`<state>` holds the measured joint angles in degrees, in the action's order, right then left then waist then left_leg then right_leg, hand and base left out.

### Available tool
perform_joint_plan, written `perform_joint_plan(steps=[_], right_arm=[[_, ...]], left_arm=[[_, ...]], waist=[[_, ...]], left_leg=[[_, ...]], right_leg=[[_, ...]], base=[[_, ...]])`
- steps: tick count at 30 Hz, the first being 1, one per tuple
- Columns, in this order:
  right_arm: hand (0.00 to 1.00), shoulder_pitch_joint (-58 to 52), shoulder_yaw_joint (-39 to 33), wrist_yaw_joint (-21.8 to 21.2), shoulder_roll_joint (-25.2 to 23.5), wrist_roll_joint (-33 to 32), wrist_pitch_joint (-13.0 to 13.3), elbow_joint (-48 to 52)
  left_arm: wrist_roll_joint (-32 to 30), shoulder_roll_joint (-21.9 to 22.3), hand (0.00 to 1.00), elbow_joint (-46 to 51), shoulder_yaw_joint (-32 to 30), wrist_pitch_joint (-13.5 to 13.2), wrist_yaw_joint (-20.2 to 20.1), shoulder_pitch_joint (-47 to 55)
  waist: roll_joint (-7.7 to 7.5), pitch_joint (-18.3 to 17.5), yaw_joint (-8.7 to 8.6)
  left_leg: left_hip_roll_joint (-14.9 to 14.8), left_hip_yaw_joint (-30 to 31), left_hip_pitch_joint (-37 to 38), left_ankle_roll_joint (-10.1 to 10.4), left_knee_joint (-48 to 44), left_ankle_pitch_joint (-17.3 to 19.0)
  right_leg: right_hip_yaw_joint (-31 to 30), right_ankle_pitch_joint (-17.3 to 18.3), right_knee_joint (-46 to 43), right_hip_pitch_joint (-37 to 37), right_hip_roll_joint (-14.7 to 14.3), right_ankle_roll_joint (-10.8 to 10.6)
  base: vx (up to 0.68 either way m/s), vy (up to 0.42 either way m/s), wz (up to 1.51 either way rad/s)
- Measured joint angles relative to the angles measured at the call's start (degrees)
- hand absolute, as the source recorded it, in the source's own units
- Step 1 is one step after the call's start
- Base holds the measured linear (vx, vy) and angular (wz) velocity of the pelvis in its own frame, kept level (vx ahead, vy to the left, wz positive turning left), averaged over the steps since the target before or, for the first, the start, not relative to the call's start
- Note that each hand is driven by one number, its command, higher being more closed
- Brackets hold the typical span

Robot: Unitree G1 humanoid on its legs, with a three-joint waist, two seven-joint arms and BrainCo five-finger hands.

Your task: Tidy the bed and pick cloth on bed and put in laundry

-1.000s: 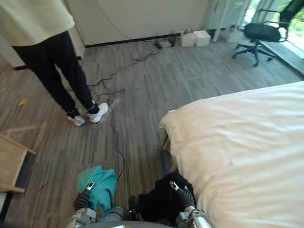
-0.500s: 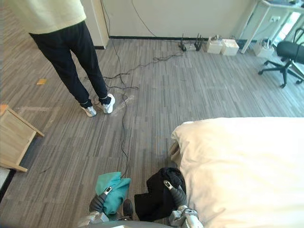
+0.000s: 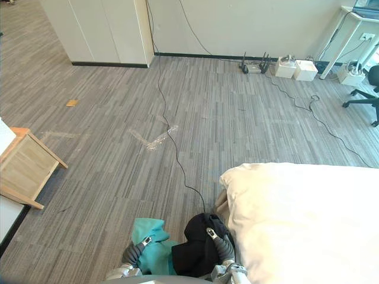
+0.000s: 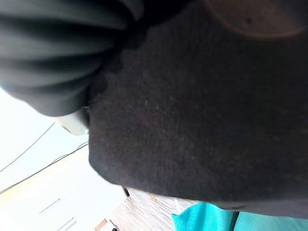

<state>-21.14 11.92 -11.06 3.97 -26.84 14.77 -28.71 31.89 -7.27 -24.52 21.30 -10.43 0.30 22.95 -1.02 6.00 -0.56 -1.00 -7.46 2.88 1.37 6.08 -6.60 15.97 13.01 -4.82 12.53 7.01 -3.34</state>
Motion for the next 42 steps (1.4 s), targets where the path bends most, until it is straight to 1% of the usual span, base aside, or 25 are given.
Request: perform_joint_plan(steps=[5, 8, 10, 15, 16, 17, 19, 21, 23, 26, 27, 29, 30, 31, 32, 33, 34, 35, 36, 37, 38, 39, 40, 41, 42], right_arm=[[1.00, -0.05, -0.28, 0.00, 0.12, 0.00, -0.01, 0.00], [1.00, -0.40, -0.59, 0.01, 0.11, -0.13, -1.23, 0.11], [1.00, -1.02, -1.40, 0.11, 0.06, -0.97, -3.75, 0.14], [1.00, -0.14, -3.40, 0.51, 0.12, -1.21, -7.39, 0.19], [1.00, 1.02, -4.19, 0.56, 0.28, -1.36, -8.88, 0.17], [1.00, 1.65, -4.42, 0.55, 0.49, -1.50, -9.36, 0.18], [1.00, 2.90, -5.33, 0.36, 1.69, -1.71, -10.32, 0.57], [1.00, 2.45, -6.51, -0.14, 2.51, -1.64, -10.60, 0.57], [1.00, 2.11, -7.51, -1.62, 3.53, -0.93, -10.59, 0.75], [1.00, 2.16, -7.52, -2.61, 3.85, 0.00, -10.68, 1.09], [1.00, 1.60, -7.72, -3.06, 4.11, 0.86, -10.72, 1.78], [1.00, 0.91, -7.47, -4.30, 4.44, 1.83, -10.69, 1.84], [1.00, 0.56, -6.92, -4.79, 4.70, 2.06, -10.69, 1.51], [1.00, 1.13, -6.11, -4.99, 5.00, 2.35, -10.73, 0.52], [1.00, 1.31, -5.60, -5.22, 5.16, 2.37, -10.73, 0.57], [1.00, 1.42, -5.01, -5.65, 5.32, 2.43, -10.74, 0.53], [1.00, 1.12, -4.71, -5.83, 5.35, 2.97, -10.97, 0.36], [1.00, 0.95, -4.69, -5.96, 5.43, 3.41, -11.01, 0.18], [1.00, 1.43, -4.71, -6.07, 5.71, 3.86, -11.15, -0.39], [1.00, 1.80, -4.64, -6.07, 5.60, 4.29, -11.32, -0.47], [1.00, 2.31, -4.34, -6.14, 5.08, 4.63, -11.34, -0.47], [1.00, 2.06, -4.20, -6.21, 4.82, 4.70, -11.34, -0.57], [1.00, 2.03, -3.84, -6.29, 4.76, 4.73, -11.32, -0.58], [1.00, 1.99, -3.73, -6.28, 4.78, 4.69, -11.32, -0.48], [1.00, 1.49, -3.57, -6.28, 4.68, 4.49, -11.29, 0.26]], left_arm=[[-0.01, 0.03, 1.00, 0.00, -0.48, 0.04, 0.00, -0.52], [-0.01, 0.03, 1.00, 0.00, -0.71, 0.41, 0.08, -0.89], [0.01, 0.20, 1.00, -0.40, -1.30, 1.54, 0.12, -1.46], [-0.09, 0.01, 1.00, -2.17, -2.49, 4.66, 0.11, -3.91], [-0.11, -0.10, 1.00, -3.18, -2.93, 5.40, 0.10, -5.87], [-0.11, -0.13, 1.00, -3.55, -3.11, 5.49, 0.09, -6.85], [0.02, 0.14, 1.00, -3.65, -5.11, 5.95, 0.03, -8.90], [0.23, 0.16, 1.00, -3.71, -6.43, 6.28, -0.09, -8.87], [0.79, 0.85, 1.00, -3.71, -7.93, 6.46, -0.33, -8.84], [1.23, 2.01, 1.00, -3.78, -9.07, 6.45, -0.26, -7.86], [1.29, 2.66, 1.00, -3.85, -9.04, 6.32, -0.25, -7.80], [1.30, 3.11, 1.00, -3.83, -9.04, 6.11, -0.25, -7.43], [1.30, 3.10, 1.00, -3.80, -9.44, 5.73, -0.24, -7.38], [1.30, 2.91, 1.00, -3.73, -10.61, 5.60, -0.26, -7.55], [1.31, 2.93, 1.00, -3.73, -11.14, 5.43, -0.26, -7.62], [1.35, 2.72, 1.00, -3.72, -12.37, 5.15, -0.26, -7.61], [1.92, 2.48, 1.00, -3.31, -12.86, 5.06, -0.19, -7.22], [2.57, 2.77, 1.00, -3.26, -13.21, 5.00, -0.15, -7.22], [3.09, 3.07, 1.00, -3.66, -14.12, 5.00, -0.08, -7.25], [3.15, 2.81, 1.00, -3.76, -14.74, 5.04, 0.02, -6.85], [3.19, 2.12, 1.00, -3.64, -14.73, 4.85, 0.06, -6.76], [3.19, 1.69, 1.00, -3.66, -14.74, 4.83, 0.11, -6.75], [3.19, 1.24, 1.00, -3.80, -14.71, 4.92, 0.20, -6.54], [3.19, 1.26, 1.00, -3.78, -14.67, 4.90, 0.25, -6.12], [3.20, 1.25, 1.00, -3.79, -14.47, 4.90, 0.43, -5.76]], waist=[[-0.02, 0.03, -0.13], [-0.09, 0.08, -0.45], [-0.27, 0.18, -0.64], [-0.39, 0.36, -1.30], [-0.66, 0.69, -1.58], [-0.78, 1.29, -1.58], [-0.86, 4.14, -1.48], [-0.07, 4.94, -1.10], [1.20, 5.66, -0.04], [1.80, 6.88, 0.41], [2.84, 7.19, 0.61], [4.20, 7.37, 0.78], [4.45, 7.43, 1.53], [2.97, 7.22, 2.13], [2.47, 7.10, 2.58], [1.34, 6.52, 3.29], [-0.48, 5.34, 3.79], [-0.41, 4.53, 3.89], [-0.89, 4.95, 3.52], [-1.41, 4.90, 3.15], [-2.07, 4.94, 3.12], [-2.61, 5.10, 2.96], [-2.76, 5.36, 2.68], [-2.73, 5.42, 2.41], [-2.64, 5.47, 1.69]], left_leg=[[-0.17, -0.85, 0.05, -0.03, -0.01, 0.31], [-0.24, -1.48, 0.04, 0.04, -0.02, 0.88], [-0.14, -1.54, 0.02, 0.11, -0.03, 1.03], [-0.24, -1.75, -0.36, 0.49, -0.58, 1.66], [-0.47, -1.62, -4.49, 0.38, -7.46, 4.32], [-0.70, -1.91, -6.57, 0.32, -11.56, 5.40], [-2.62, -5.37, -12.34, -0.63, -26.25, 7.84], [-3.46, -6.25, -13.49, -0.80, -31.01, 8.07], [-3.14, -6.21, -12.34, -0.77, -29.16, 8.05], [-2.94, -6.84, -13.09, -0.07, -29.26, 9.35], [-3.12, -7.26, -13.13, -0.04, -26.04, 9.63], [-4.39, -7.48, -14.08, 0.47, -22.05, 8.85], [-5.38, -8.22, -14.28, -0.32, -21.55, 5.93], [-4.49, -9.66, -14.35, -2.09, -22.63, 7.31], [-4.07, -10.32, -14.73, -2.30, -23.45, 8.27], [-3.19, -11.66, -15.58, -3.23, -25.50, 10.59], [-1.42, -12.63, -15.32, -3.51, -26.10, 13.05], [-0.54, -12.88, -14.76, -3.90, -25.59, 14.16], [0.09, -12.88, -13.88, -5.52, -25.62, 15.14], [0.99, -12.63, -12.25, -5.94, -24.83, 15.98], [2.37, -12.10, -9.32, -6.42, -22.69, 16.79], [3.12, -11.75, -7.76, -6.43, -21.58, 17.01], [3.91, -10.51, -4.66, -6.06, -19.37, 17.21], [3.97, -9.28, -2.14, -6.07, -17.75, 17.58], [3.96, -7.45, 0.57, -6.00, -15.80, 17.87]], right_leg=[[-0.62, 0.01, 0.41, -0.15, -0.07, -0.01], [-1.16, 0.01, 0.72, -0.30, -0.08, 0.00], [-1.18, 0.00, 0.93, -0.17, -0.18, 0.00], [-1.15, 0.04, 1.35, -0.16, -0.37, 0.06], [-0.88, 0.01, 0.74, -0.74, 0.16, 0.07], [-0.74, 0.00, 0.43, -0.85, 0.29, 0.08], [0.51, -0.01, -0.20, 0.83, 0.39, 0.08], [0.56, 0.00, -0.20, 2.76, 0.23, 0.08], [0.51, 0.00, 0.00, 3.30, 0.32, 0.08], [0.71, 0.00, 1.30, 4.42, 0.43, 0.17], [1.06, 0.18, 2.18, 5.32, 0.13, 0.48], [1.47, 0.98, 2.91, 6.51, -0.89, 1.30], [1.35, 1.96, 2.80, 6.81, -1.00, 0.82], [0.13, 3.28, 1.88, 6.37, 0.39, 0.79], [-0.60, 3.82, 1.25, 5.77, 1.17, 0.86], [-1.63, 5.27, 0.23, 4.70, 2.73, 1.42], [-2.42, 6.37, -0.23, 4.39, 4.94, 3.05], [-2.90, 6.07, -4.01, 3.73, 5.48, 2.54], [-3.38, 5.09, -14.83, -0.49, 7.05, -0.08], [-5.16, 0.92, -29.25, -7.46, 9.49, -4.77], [-6.98, -5.74, -41.96, -12.90, 11.59, -5.60], [-7.21, -6.64, -47.09, -15.28, 12.54, -5.43], [-6.15, -5.49, -53.54, -18.85, 13.35, -3.71], [-4.46, -4.30, -54.95, -20.63, 13.06, -1.93], [-1.14, -2.33, -54.05, -22.51, 12.72, -1.66]], base=[[0.00, -0.001, -0.05], [0.00, -0.009, -0.08], [0.04, -0.034, -0.03], [0.07, -0.051, 0.01], [0.06, -0.026, 0.16], [0.03, -0.029, 0.21], [-0.05, -0.021, 0.20], [-0.01, 0.002, 0.20], [0.02, 0.022, 0.05], [-0.02, 0.041, 0.20], [-0.04, 0.083, 0.34], [-0.04, 0.125, 0.24], [0.02, 0.195, -0.05], [0.06, 0.199, -0.17], [0.13, 0.206, -0.30], [0.20, 0.207, -0.30], [0.32, 0.223, -0.31], [0.33, 0.169, -0.15], [0.35, 0.174, 0.00], [0.33, 0.220, 0.22], [0.33, 0.229, 0.27], [0.46, 0.238, 0.33], [0.40, 0.172, 0.31], [0.49, 0.183, 0.53], [0.43, 0.109, 0.62]])
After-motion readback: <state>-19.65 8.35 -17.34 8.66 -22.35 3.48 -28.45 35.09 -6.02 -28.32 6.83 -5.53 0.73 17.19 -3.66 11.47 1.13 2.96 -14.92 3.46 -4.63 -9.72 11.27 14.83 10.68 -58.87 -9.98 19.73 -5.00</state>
